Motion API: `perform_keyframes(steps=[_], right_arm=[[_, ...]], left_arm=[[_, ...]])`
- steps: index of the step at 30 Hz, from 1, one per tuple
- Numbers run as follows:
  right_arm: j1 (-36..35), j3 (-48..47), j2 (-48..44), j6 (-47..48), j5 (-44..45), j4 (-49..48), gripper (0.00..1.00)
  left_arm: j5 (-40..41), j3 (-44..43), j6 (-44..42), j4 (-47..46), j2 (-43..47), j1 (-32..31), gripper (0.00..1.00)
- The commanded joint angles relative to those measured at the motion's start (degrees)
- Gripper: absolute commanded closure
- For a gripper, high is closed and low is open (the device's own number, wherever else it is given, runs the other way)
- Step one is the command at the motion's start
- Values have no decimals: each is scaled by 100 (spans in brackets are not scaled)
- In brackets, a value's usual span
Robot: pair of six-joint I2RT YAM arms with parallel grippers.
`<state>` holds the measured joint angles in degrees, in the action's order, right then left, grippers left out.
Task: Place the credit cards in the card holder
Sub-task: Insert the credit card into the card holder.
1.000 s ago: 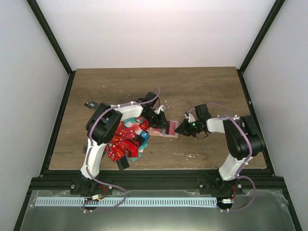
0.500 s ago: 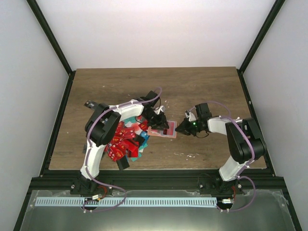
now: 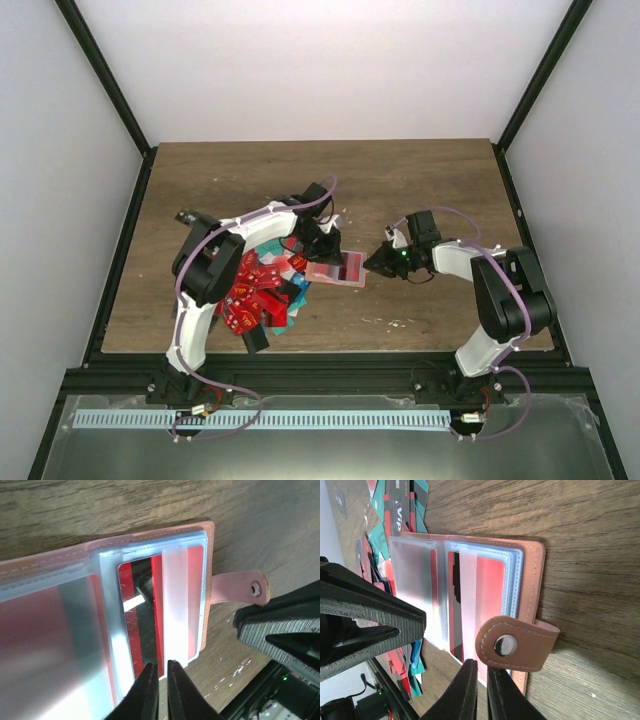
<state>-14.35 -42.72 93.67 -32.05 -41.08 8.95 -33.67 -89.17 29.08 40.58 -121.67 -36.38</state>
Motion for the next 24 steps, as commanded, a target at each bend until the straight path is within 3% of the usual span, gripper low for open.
perform_keyframes(steps=[1, 11, 24], right_arm=[[-22, -140, -76, -119, -194, -97, 90], [-23, -230, 120, -143, -243, -130, 88], [-29, -351, 434, -239, -404, -296, 78]], left_arm=[[-58, -108, -181, 25, -41, -21, 94], [40, -188, -344, 45, -422, -34, 96], [323, -57, -544, 163, -593, -48, 96]])
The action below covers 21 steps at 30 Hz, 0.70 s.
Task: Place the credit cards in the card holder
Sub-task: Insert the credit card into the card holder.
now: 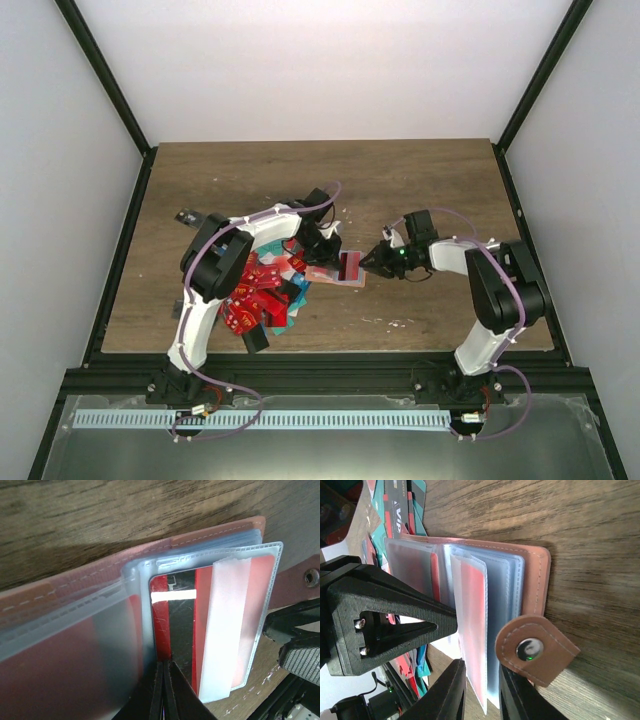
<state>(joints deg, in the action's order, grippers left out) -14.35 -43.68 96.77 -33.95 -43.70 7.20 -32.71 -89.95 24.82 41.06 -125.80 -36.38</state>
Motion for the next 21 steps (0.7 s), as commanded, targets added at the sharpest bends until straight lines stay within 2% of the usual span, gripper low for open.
perform_keyframes(steps=[1, 21], right_arm=[[-27, -274, 143, -56, -153, -139, 78], [-239, -329, 386, -189, -279, -391, 77]], left_arm=[[222, 22, -118, 115, -182, -45, 96], [195, 118, -170, 124, -97, -45, 96]])
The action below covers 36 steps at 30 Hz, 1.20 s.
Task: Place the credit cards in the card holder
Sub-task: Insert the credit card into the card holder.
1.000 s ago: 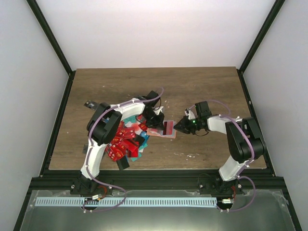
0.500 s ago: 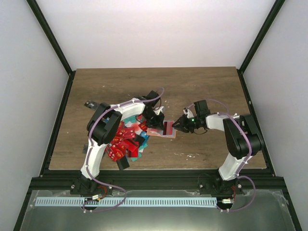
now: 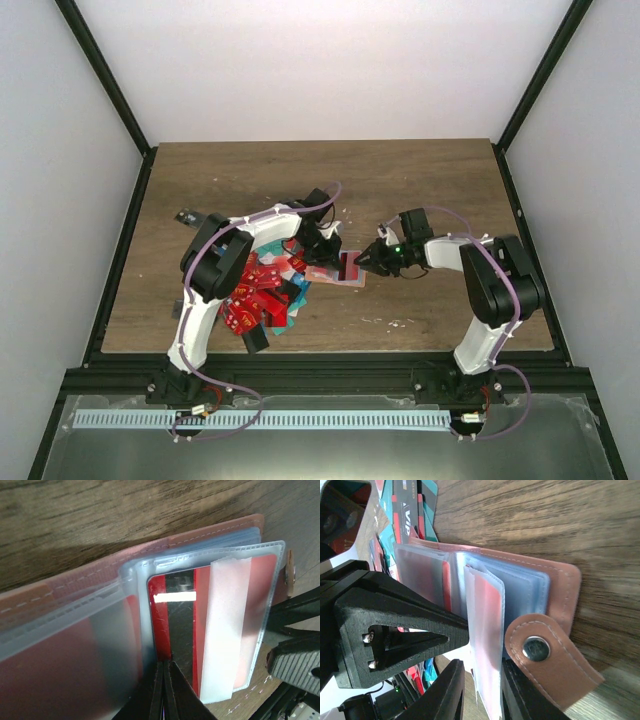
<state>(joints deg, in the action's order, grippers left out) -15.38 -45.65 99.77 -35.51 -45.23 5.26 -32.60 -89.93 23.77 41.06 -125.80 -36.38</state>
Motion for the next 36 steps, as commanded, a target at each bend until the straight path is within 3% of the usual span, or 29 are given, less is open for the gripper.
perform_keyframes(steps=[1, 16, 27, 32, 36], right_arm=[[-170, -141, 80, -54, -167, -254, 77], [-435, -348, 91, -145, -44, -120, 77], [-637, -682, 177, -160, 140, 344, 77], [-1081, -1467, 380, -367, 30, 540, 73], [-1652, -2449, 643, -556, -801, 44, 67]], left_arm=[[179, 120, -70, 125, -88, -45, 96], [549, -176, -8, 681, 805, 61, 95], [1043, 514, 201, 669, 2090, 483, 81], [1308, 1067, 195, 657, 2707, 878, 76], [1513, 1693, 115, 693, 3319, 1350, 71]])
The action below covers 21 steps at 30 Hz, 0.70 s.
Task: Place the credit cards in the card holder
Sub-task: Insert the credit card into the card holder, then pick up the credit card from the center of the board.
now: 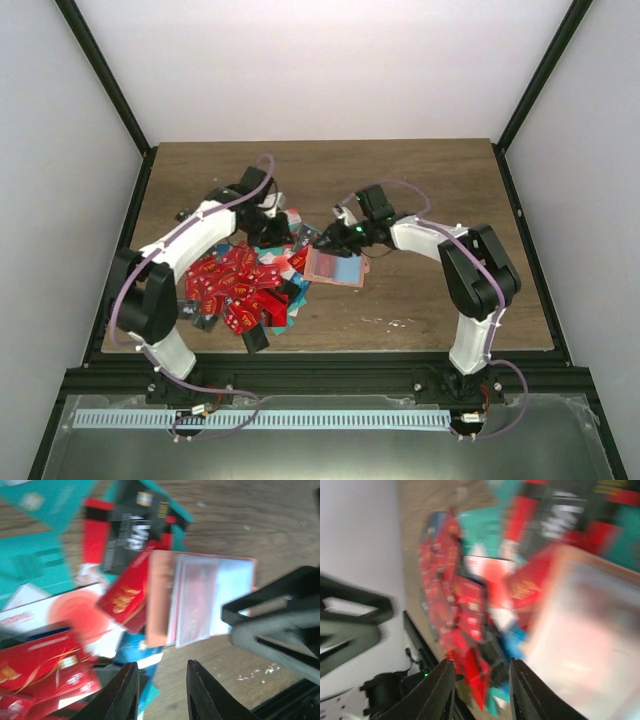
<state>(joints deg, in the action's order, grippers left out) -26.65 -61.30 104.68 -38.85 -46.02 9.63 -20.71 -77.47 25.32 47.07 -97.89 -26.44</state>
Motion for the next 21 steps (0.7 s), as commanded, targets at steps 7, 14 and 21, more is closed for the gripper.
perform_keyframes(steps=[7, 14, 21], right_arm=[[-979, -2184, 289, -383, -961, -441, 61], [-1098, -1717, 195, -372, -333, -132, 61], [-1386, -1343, 465, -663, 323, 96, 61]], left_arm=[[511, 1415, -59, 117, 1543, 939, 62], [674, 2146, 56, 150, 2066, 1203, 61], [595, 2769, 358, -108, 2266, 1532, 59]])
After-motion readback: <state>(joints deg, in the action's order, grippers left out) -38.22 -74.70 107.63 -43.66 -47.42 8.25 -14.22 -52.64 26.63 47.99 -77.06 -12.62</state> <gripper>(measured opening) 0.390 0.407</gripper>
